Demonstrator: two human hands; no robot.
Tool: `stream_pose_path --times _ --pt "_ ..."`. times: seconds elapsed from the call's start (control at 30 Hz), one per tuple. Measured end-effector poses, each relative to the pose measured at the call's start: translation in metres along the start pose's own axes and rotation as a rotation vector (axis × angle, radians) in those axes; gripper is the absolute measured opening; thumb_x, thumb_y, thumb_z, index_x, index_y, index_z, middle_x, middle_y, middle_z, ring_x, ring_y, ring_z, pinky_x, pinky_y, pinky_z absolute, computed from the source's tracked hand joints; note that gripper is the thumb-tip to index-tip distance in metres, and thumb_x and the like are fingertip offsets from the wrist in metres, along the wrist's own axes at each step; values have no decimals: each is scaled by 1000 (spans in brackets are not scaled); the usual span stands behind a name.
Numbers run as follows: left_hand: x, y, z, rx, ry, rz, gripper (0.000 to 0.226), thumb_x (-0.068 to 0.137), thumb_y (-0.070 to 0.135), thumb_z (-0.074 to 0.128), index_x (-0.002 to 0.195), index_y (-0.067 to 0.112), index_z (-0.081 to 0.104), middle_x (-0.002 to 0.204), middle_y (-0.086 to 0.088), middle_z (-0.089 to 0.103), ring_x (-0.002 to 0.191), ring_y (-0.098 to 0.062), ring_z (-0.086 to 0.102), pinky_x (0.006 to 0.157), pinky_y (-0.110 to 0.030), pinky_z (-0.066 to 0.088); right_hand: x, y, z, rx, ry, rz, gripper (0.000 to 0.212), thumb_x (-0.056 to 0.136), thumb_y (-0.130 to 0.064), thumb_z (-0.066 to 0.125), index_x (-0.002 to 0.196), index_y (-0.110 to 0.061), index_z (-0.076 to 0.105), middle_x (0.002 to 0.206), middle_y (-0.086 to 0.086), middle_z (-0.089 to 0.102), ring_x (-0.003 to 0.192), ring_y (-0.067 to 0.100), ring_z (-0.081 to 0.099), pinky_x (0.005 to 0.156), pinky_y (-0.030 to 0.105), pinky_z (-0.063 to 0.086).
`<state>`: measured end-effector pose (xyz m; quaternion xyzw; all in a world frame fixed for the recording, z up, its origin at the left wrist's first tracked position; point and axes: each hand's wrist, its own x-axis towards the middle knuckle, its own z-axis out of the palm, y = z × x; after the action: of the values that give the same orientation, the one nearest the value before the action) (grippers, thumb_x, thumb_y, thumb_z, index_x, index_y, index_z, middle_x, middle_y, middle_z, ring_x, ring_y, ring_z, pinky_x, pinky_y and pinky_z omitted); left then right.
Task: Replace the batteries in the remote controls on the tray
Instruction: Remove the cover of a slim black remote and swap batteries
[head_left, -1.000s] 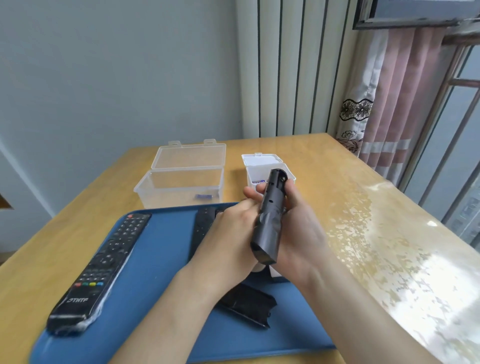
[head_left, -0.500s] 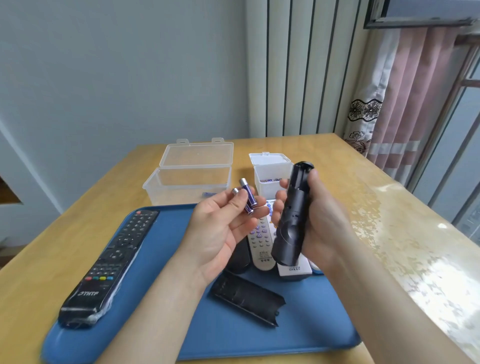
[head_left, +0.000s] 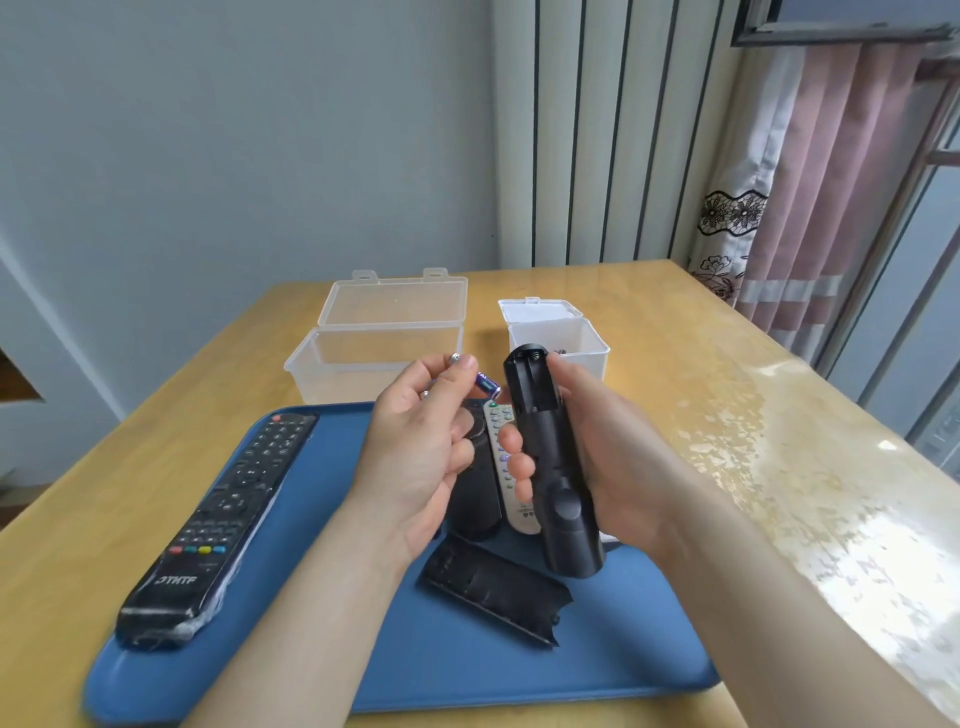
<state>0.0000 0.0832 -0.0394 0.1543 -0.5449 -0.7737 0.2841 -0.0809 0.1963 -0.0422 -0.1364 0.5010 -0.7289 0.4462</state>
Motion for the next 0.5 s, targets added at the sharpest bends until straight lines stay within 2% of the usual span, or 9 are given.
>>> stream_pose_path --times 0.1,0.13,0.2,0.23,0.3,0.4,0.5 --pt "-8 8 5 102 -20 111 4 92 6 59 92 3 61 66 1 56 36 -4 41 32 -13 31 -1 1 2 -70 31 -17 51 96 -57 44 94 -10 65 69 12 59 53 24 51 56 32 44" --pt "-9 9 5 163 -21 167 5 91 5 61 93 1 62 68 -1 59 37 -5 48 35 -14 38 -1 1 3 -100 40 -34 53 96 -59 43 95 -10 65 68 13 59 53 25 51 57 33 45" --pt "-5 8 2 412 -1 332 8 86 9 69 94 12 67 74 4 68 51 -5 55 53 -15 46 -2 3 5 -164 52 -78 56 96 -61 41 92 -10 64 69 14 60 53 25 52 58 34 45" --pt "-3 6 -1 526 12 399 15 83 12 73 93 21 66 75 6 70 52 -4 51 57 -15 45 -3 4 6 -201 52 -102 57 96 -61 40 89 -10 64 69 14 60 53 25 53 58 35 45" --pt "-2 4 -3 671 18 498 21 80 13 75 91 27 64 74 10 70 46 -4 42 52 -12 38 -3 6 7 -258 44 -147 58 97 -62 38 87 -11 64 68 13 59 54 25 53 58 35 45" --pt "-5 5 -2 800 30 605 18 80 13 76 89 25 68 75 11 68 42 -6 36 46 -13 30 -3 9 10 -319 31 -197 59 97 -62 36 82 -12 64 68 12 57 55 23 52 56 35 44" --pt "-2 2 -4 823 51 635 14 80 17 76 89 25 72 77 7 66 46 -7 36 48 -15 30 -5 9 12 -338 41 -225 57 98 -61 35 82 -15 65 67 12 56 54 23 51 55 34 43"
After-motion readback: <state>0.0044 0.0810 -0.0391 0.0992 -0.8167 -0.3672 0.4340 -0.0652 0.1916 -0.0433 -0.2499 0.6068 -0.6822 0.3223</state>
